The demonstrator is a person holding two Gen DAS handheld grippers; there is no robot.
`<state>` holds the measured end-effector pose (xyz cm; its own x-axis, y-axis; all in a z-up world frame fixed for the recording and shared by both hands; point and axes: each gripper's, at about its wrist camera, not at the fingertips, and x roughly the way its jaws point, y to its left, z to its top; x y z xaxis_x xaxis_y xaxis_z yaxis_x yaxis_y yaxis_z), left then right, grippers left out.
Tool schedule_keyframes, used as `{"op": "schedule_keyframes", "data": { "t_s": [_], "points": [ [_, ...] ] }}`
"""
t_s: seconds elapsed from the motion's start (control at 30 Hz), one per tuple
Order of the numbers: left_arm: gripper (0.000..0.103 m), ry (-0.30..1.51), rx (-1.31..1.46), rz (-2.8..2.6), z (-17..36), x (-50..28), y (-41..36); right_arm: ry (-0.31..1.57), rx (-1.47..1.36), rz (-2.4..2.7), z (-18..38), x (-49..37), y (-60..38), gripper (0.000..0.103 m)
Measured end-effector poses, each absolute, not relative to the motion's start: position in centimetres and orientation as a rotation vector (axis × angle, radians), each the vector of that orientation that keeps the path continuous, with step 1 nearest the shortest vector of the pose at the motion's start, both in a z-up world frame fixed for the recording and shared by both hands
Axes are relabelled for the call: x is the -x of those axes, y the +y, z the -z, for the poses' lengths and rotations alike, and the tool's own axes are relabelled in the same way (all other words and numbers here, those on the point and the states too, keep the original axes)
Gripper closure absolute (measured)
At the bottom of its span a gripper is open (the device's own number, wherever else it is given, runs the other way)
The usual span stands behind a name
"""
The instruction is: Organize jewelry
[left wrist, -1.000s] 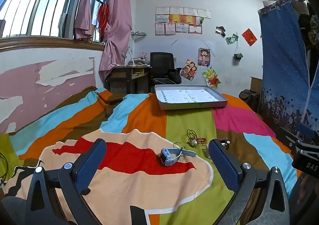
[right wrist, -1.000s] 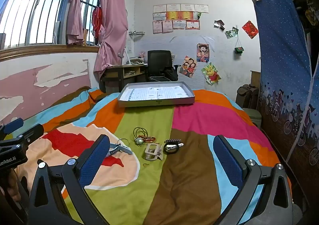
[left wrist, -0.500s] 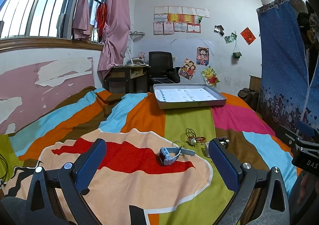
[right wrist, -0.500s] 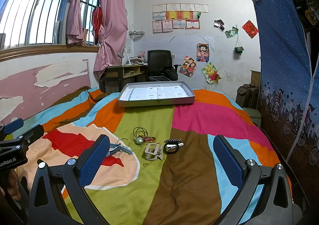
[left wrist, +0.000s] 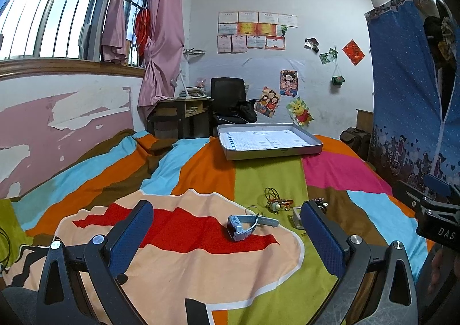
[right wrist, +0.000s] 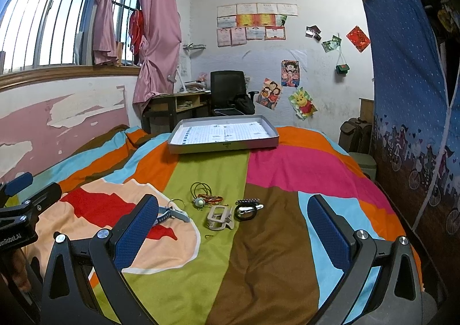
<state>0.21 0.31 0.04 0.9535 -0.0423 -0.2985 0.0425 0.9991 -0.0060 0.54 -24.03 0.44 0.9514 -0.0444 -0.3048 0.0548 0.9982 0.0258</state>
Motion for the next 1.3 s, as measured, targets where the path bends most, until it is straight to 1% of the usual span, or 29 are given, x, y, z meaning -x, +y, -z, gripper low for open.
{"op": "schedule_keyframes", "data": {
  "t_s": [1.3],
  "points": [
    [0.0, 0.303, -0.003, 0.04, -0.07, -0.22, 0.69, 0.307, -0.042, 0.045, -0.23, -0.55, -24.65, 0.001]
  ]
}}
